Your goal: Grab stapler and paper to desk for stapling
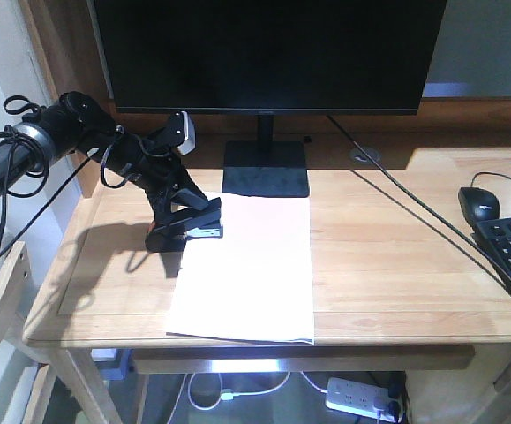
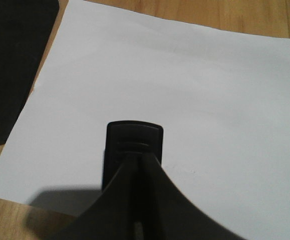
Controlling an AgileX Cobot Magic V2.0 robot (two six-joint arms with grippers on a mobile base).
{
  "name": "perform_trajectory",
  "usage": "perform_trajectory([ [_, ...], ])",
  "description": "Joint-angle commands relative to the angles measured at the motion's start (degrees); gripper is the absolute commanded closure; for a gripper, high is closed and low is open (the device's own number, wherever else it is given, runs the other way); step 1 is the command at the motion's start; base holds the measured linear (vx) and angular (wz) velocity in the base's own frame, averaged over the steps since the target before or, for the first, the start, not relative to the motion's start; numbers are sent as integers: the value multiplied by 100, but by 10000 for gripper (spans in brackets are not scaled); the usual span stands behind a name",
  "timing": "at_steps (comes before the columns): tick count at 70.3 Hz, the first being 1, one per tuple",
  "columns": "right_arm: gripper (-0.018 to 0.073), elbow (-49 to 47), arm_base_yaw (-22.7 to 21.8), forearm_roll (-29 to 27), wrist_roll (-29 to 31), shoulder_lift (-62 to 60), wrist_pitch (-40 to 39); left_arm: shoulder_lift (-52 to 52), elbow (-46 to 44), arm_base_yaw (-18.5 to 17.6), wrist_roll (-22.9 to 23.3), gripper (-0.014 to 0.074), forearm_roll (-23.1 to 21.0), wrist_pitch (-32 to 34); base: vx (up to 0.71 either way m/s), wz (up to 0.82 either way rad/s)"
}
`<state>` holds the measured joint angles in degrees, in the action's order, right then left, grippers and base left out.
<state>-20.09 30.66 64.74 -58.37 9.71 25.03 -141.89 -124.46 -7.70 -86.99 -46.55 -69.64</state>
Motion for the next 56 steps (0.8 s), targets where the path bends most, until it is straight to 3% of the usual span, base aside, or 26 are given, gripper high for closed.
perform_trajectory([
  [1, 95, -140, -38, 179, 40, 56, -181, 419, -145, -18, 51, 603, -355, -180, 0, 0],
  [56, 95, -140, -38, 201, 40, 56, -181, 217, -145, -201, 38, 603, -201, 26, 0, 0],
])
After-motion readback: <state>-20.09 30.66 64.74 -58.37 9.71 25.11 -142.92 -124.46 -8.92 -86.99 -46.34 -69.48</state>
